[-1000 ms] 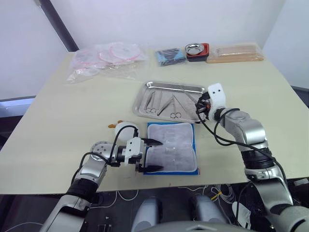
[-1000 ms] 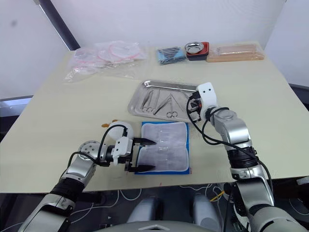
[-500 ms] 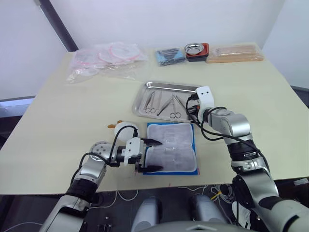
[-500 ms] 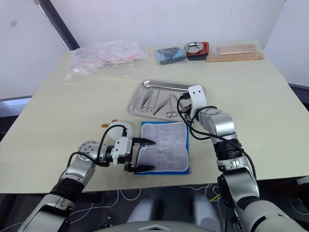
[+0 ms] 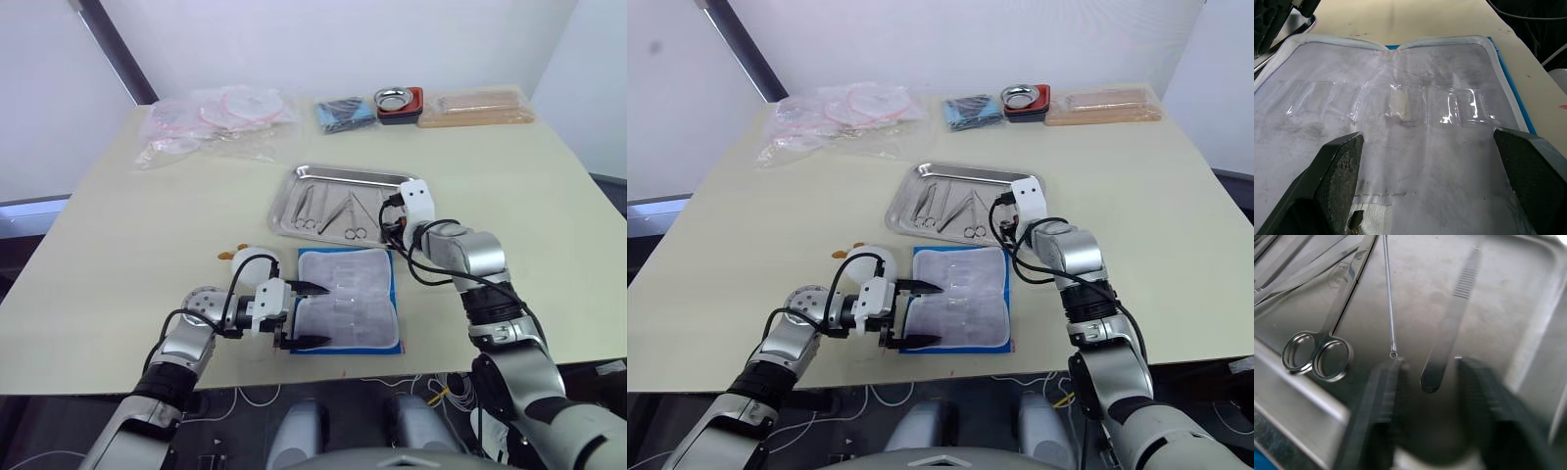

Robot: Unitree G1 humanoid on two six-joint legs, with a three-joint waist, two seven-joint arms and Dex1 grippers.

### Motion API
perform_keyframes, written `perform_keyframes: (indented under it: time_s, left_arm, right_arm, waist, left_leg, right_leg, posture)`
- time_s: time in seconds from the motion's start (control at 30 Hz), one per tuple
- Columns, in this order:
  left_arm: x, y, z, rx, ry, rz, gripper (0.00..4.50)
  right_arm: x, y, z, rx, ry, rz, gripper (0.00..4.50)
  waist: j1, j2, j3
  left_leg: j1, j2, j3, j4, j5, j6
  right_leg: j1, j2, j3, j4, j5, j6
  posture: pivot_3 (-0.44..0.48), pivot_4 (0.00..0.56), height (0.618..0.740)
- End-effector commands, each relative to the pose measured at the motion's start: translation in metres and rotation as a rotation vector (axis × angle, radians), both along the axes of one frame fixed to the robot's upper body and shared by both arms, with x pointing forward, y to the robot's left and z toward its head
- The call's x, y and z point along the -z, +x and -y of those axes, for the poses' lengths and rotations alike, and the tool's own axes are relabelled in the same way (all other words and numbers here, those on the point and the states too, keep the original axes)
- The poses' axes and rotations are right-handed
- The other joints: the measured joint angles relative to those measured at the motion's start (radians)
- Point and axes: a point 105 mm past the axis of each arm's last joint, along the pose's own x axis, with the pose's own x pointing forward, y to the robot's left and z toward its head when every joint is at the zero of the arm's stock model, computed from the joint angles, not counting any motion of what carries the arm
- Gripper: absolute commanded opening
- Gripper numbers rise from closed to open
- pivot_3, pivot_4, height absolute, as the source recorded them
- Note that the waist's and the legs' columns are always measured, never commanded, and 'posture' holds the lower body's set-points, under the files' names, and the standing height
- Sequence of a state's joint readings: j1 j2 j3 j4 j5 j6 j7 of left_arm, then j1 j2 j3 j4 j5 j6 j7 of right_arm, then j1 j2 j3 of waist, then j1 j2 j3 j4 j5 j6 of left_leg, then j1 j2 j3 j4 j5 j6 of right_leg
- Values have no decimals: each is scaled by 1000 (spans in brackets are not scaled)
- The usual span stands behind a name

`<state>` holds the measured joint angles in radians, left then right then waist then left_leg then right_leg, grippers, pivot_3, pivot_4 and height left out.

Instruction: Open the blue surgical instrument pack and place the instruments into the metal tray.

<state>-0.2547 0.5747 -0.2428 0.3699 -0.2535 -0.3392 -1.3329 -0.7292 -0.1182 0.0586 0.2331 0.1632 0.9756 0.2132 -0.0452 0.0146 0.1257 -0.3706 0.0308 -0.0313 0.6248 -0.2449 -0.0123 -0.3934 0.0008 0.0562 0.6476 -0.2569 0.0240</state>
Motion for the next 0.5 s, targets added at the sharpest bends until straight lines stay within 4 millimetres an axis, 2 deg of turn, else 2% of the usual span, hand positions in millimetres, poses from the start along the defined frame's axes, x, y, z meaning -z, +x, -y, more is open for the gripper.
perform_keyframes:
  time_s: [0.03, 0.07, 0.5]
  left_arm:
    - [59, -29, -21, -31, 194, -218, 4500]
    - [59, -29, -21, -31, 194, -218, 4500]
    - [56, -29, -21, -25, 192, -207, 4500]
  right_arm:
    - [-28, 2, -2, -33, 27, 99, 4079]
    - [-32, 2, -1, -37, 29, 113, 4475]
    - [-66, -10, 9, -175, 57, 304, 4475]
  waist:
    - [0, 0, 0]
    - [0, 0, 0]
    - [0, 0, 1]
  left_leg:
    - [0, 0, 0, 0, 0, 0]
    - [0, 0, 0, 0, 0, 0]
    - [-1, 0, 0, -1, 0, 0]
  right_leg:
    - [0, 0, 0, 0, 0, 0]
    - [0, 0, 0, 0, 0, 0]
    - [-1, 0, -1, -1, 0, 0]
  posture:
    - [0, 150, 740]
    - [0, 150, 740]
    - [0, 150, 740]
